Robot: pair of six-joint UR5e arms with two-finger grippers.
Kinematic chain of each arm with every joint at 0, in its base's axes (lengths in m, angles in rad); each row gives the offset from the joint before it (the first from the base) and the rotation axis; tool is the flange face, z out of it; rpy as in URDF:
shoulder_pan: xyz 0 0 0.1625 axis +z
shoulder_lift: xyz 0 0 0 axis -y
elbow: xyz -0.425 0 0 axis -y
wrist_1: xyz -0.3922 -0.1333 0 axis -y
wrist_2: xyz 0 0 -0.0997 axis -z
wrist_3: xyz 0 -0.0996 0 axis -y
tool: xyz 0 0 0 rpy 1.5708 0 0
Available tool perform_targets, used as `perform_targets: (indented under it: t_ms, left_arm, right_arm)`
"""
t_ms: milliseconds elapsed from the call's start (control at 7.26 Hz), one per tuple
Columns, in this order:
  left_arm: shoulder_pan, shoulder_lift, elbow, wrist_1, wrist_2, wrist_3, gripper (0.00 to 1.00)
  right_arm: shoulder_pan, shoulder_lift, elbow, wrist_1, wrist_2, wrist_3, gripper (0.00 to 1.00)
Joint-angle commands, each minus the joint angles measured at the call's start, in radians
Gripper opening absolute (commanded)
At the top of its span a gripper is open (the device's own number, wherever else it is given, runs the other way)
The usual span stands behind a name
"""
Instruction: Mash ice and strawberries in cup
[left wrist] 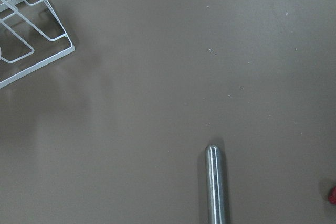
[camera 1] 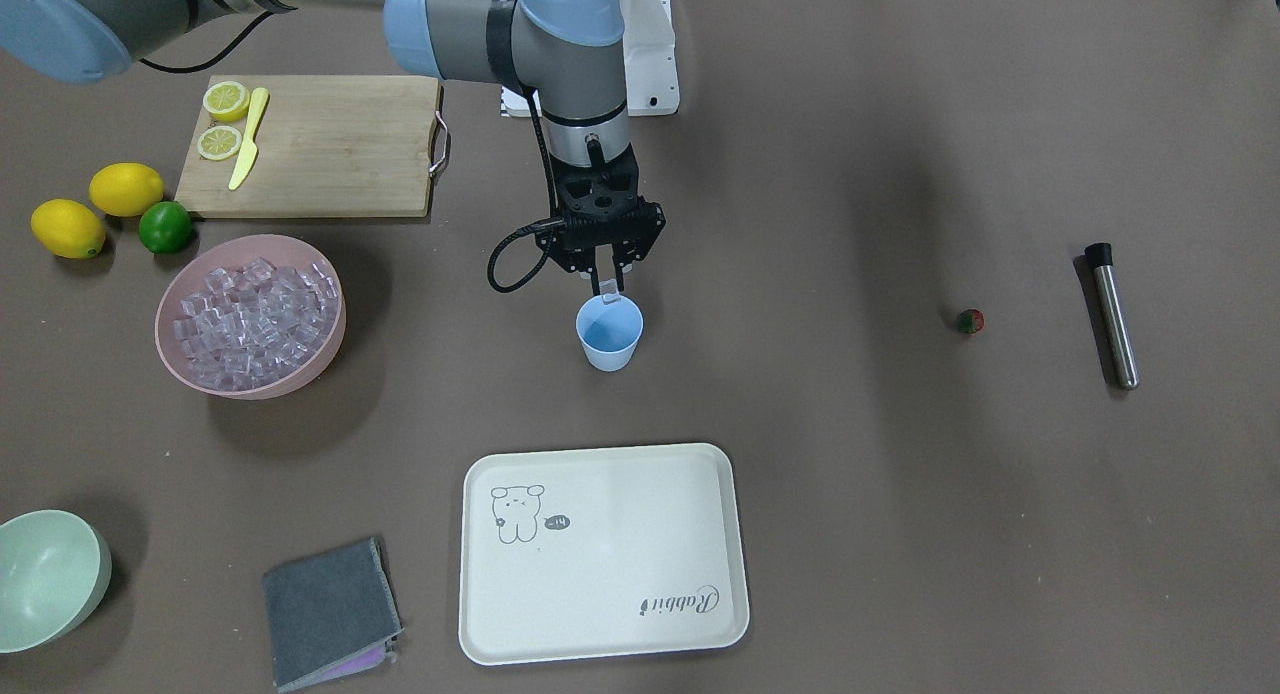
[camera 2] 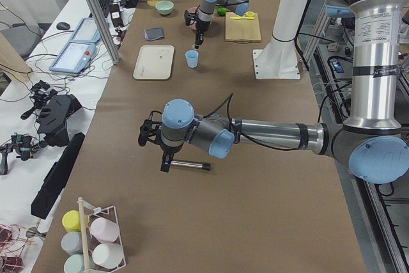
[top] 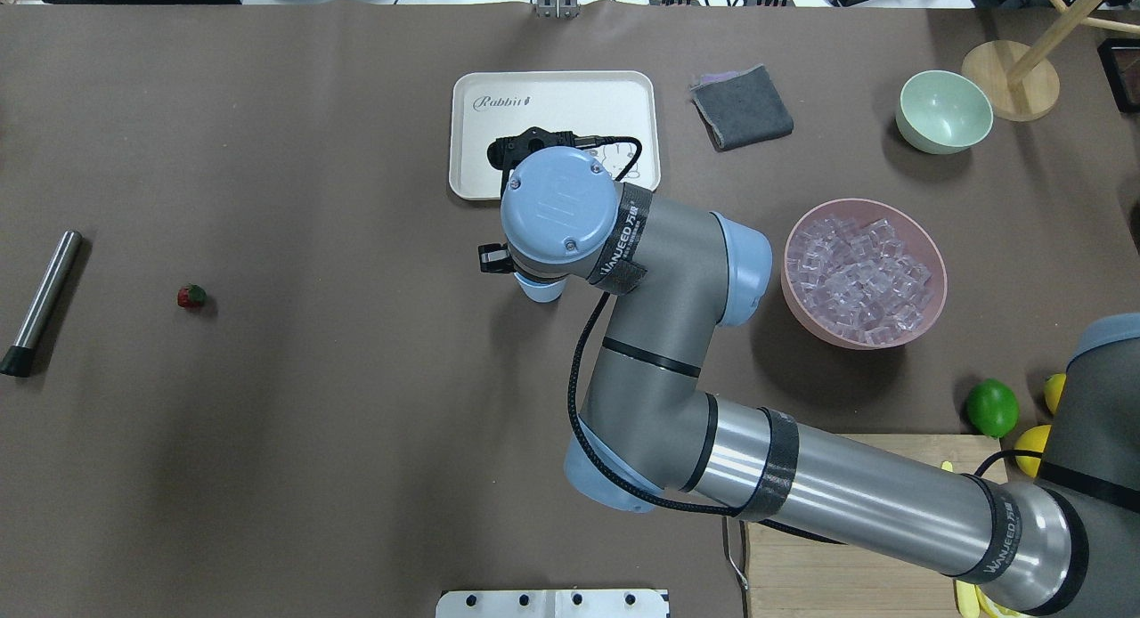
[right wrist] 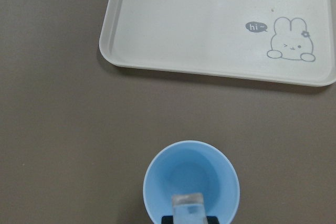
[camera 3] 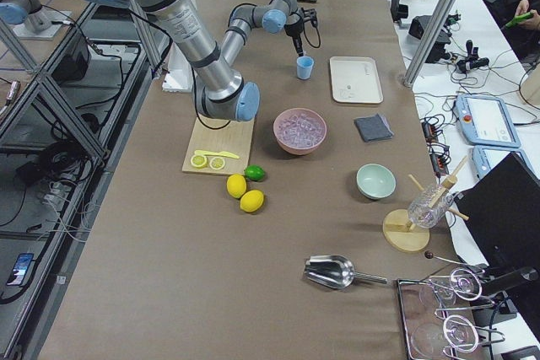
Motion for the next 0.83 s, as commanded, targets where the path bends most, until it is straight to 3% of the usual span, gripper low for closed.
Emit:
perform_targets:
  t_ms: [0,138,275,413,551,689]
  left_arm:
    - [0.0,0.0,-0.002,0.0,-0.002,-0.001,0.97]
    - [0.0,0.002,0.0,0.0,-0.002,-0.001,0.97]
    - [0.0,0.002,0.0,0.0,-0.002,-0.001,0.97]
    - [0.0,0.002,0.0,0.0,-0.002,-0.001,0.97]
    - [0.0,0.002,0.001,0.0,0.0,0.001,0.97]
    - [0.0,0.002,0.003,0.0,0.0,0.005,0.97]
  right_arm:
    - [0.0,-0.01,-0.03,0.026,-0.015,-0.002,0.26]
    - [0.0,-0.007,-0.034,0.026,-0.019,-0.002,0.27]
    - [0.0,-0.007,-0.034,0.028,-0.024,0.001,0.34]
    - [0.0,-0.007,-0.031,0.028,-0.024,0.004,0.59]
    - [-0.003,-0.008,-0.027,0.028,-0.024,0.004,0.76]
    - [-0.004,-0.015,-0.024,0.028,-0.023,-0.002,0.81]
